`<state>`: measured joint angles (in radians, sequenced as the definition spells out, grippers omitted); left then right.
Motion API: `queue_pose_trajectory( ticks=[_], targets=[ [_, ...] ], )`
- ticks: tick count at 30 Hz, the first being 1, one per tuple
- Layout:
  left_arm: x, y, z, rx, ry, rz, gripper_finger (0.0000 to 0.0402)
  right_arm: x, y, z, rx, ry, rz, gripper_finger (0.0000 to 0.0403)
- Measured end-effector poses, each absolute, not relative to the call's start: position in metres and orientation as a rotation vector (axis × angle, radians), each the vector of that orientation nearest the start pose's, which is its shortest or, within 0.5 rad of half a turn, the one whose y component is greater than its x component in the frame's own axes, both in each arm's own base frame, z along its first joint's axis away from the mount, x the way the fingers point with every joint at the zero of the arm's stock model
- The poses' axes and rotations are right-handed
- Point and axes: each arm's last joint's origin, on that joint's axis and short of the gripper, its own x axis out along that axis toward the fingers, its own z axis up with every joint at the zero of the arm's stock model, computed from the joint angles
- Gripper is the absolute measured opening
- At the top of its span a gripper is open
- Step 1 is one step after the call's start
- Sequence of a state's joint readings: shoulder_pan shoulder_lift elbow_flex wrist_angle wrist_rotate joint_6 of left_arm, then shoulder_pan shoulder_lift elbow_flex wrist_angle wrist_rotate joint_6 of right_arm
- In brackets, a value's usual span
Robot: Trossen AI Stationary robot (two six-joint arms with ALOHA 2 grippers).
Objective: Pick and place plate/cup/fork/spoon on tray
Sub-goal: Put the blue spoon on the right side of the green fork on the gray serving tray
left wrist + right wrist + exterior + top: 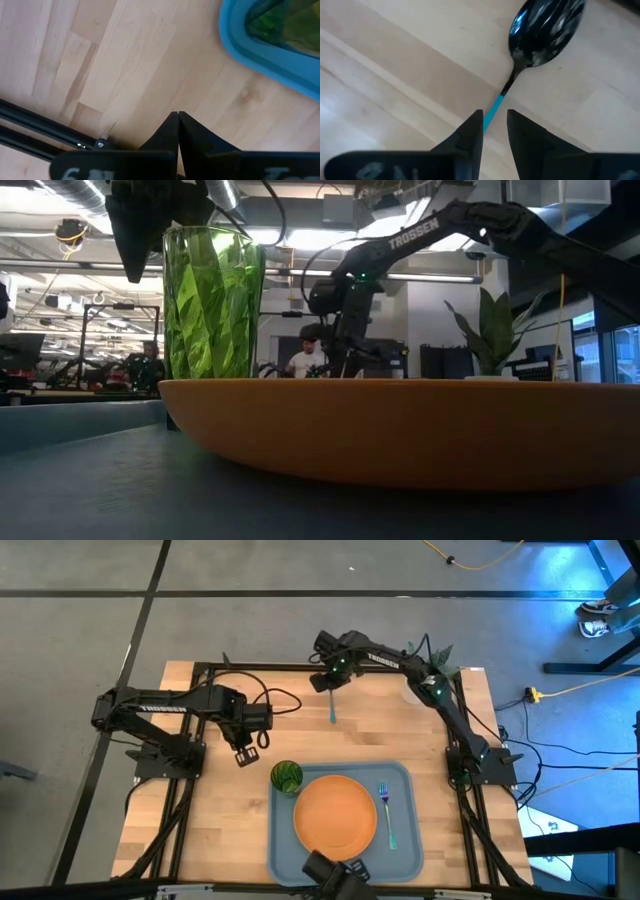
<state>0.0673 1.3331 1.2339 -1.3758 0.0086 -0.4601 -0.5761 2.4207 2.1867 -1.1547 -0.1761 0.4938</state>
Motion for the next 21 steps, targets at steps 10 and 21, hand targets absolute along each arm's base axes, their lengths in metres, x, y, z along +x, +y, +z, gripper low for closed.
queue_pose_trajectory(
  ticks=[10, 21],
  targets=[
    [0.217, 0.014, 0.299, -0.429, 1.436, 0.386, 0.0, 0.422, -0.251, 0.165, 0.903, 1.264, -0.702, 0.0092],
    [0.217, 0.014, 0.299, -0.429, 1.436, 0.385, 0.0, 0.422, -0.252, 0.163, 0.935, 1.244, -0.772, 0.0092]
  ],
)
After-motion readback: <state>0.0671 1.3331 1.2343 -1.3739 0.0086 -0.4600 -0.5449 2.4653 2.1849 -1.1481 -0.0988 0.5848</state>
